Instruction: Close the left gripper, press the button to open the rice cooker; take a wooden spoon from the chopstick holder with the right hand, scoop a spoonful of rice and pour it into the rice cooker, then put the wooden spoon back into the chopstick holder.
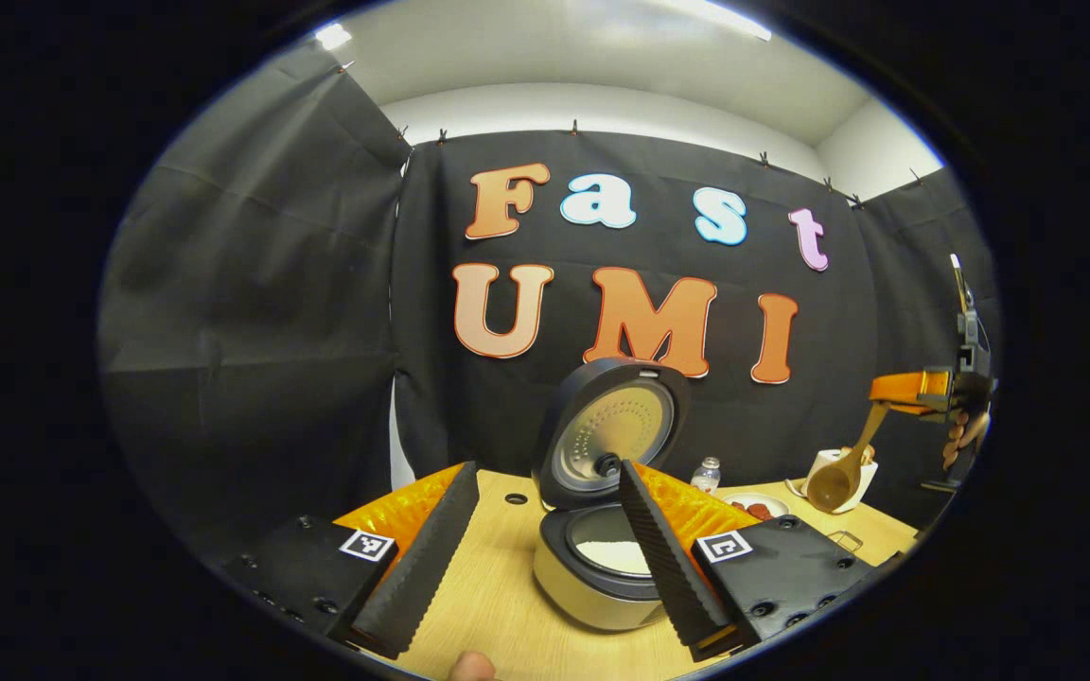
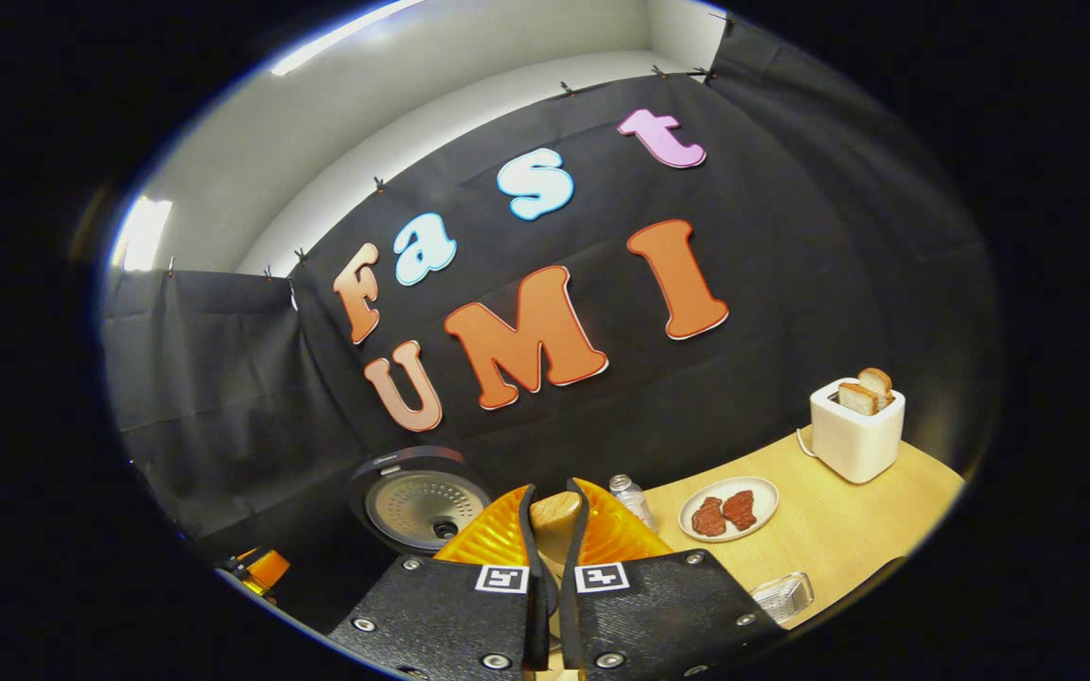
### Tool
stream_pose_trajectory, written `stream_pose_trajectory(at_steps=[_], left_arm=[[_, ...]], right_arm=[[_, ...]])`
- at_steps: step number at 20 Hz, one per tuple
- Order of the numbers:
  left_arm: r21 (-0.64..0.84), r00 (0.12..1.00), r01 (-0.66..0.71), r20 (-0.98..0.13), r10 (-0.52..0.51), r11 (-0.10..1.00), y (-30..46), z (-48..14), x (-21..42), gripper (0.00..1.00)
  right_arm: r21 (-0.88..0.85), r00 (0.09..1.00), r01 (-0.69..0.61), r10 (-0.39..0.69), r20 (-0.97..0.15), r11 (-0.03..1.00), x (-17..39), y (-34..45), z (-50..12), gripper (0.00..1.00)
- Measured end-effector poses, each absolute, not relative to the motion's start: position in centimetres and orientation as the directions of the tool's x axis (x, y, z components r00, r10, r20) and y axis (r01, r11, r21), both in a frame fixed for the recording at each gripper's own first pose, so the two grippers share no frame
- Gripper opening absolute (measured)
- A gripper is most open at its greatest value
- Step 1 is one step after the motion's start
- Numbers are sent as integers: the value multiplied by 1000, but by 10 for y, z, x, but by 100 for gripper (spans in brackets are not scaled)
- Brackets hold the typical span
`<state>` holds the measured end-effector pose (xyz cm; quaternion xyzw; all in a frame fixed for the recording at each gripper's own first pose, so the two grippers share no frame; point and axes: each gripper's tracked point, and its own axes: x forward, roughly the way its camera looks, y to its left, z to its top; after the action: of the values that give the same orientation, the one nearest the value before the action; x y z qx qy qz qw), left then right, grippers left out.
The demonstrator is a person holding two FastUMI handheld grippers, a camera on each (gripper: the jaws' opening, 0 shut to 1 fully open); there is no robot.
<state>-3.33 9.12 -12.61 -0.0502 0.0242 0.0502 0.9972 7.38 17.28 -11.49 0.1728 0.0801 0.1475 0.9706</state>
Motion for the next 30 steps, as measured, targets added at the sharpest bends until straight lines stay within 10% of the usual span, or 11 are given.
stream_pose_trajectory(at_steps=[24, 30], left_arm=[[-15, 988, -152, -38, 151, 988, 82, -128, -50, 100], [3, 993, -115, -36, 115, 993, 59, -124, -30, 100]], right_arm=[[566, 951, -7, 181, -252, 825, 87, 27, -299, 4], [413, 957, 35, 89, -276, 910, 85, 1, -296, 24]])
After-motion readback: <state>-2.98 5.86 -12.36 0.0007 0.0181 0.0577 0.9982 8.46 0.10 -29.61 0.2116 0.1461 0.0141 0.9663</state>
